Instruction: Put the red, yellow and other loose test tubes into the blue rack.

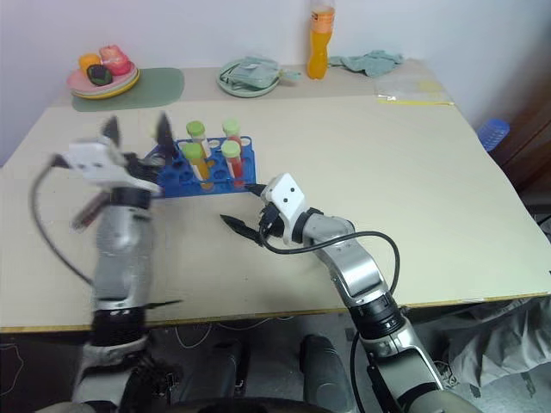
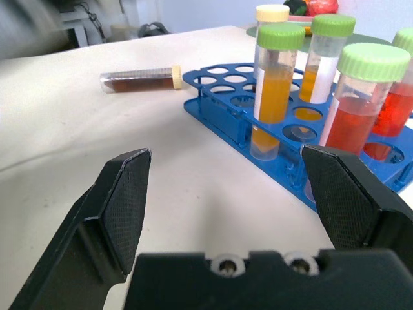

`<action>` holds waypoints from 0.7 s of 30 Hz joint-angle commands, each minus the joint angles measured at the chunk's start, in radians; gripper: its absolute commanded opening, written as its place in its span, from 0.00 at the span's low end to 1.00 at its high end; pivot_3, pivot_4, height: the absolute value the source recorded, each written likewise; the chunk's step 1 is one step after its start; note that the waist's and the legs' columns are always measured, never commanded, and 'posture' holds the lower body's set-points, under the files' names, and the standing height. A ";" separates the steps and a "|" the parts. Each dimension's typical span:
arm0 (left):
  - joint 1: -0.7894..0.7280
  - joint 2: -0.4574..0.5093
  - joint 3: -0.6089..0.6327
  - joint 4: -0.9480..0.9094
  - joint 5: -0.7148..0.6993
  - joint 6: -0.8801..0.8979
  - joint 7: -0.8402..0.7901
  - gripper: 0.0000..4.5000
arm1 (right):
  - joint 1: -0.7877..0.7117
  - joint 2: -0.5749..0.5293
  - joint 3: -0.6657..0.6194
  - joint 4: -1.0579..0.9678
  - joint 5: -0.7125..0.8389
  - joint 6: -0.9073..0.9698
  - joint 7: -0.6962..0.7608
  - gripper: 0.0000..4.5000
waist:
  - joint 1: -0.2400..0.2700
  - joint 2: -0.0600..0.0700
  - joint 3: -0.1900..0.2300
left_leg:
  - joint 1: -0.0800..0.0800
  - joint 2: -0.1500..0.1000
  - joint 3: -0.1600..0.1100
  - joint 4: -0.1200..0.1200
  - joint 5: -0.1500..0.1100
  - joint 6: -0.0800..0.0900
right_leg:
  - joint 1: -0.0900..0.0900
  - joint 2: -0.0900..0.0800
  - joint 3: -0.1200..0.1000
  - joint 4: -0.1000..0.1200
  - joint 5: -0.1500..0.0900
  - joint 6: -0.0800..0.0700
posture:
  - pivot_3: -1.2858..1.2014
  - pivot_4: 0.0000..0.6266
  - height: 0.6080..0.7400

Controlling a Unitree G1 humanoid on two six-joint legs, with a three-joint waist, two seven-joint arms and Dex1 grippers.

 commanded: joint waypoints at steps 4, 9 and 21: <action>0.082 0.419 0.228 -0.041 -0.274 0.711 -0.128 0.99 | -0.008 0.006 -0.006 -0.038 0.020 -0.002 0.013 0.92 | -0.009 0.000 0.001 | 0.001 0.001 0.000 -0.001 0.000 0.000 | 0.000 0.002 0.000 0.000 0.000 0.000 | 0.52 0.24 1.00; 0.015 0.778 0.106 0.254 -0.259 1.036 -0.329 0.99 | -0.022 0.009 0.001 -0.016 0.019 -0.015 0.032 0.92 | -0.022 0.000 0.001 | 0.001 0.001 -0.001 -0.002 0.000 0.000 | 0.000 0.003 -0.001 0.000 -0.001 -0.001 | 0.52 0.24 1.00; -0.639 0.787 -0.555 1.206 0.201 0.766 -0.902 0.99 | -0.023 0.019 0.002 0.000 0.007 -0.030 0.026 0.92 | -0.027 0.000 0.002 | 0.000 0.001 0.000 -0.003 0.001 -0.001 | 0.000 0.003 -0.001 0.000 -0.001 -0.001 | 0.52 0.24 1.00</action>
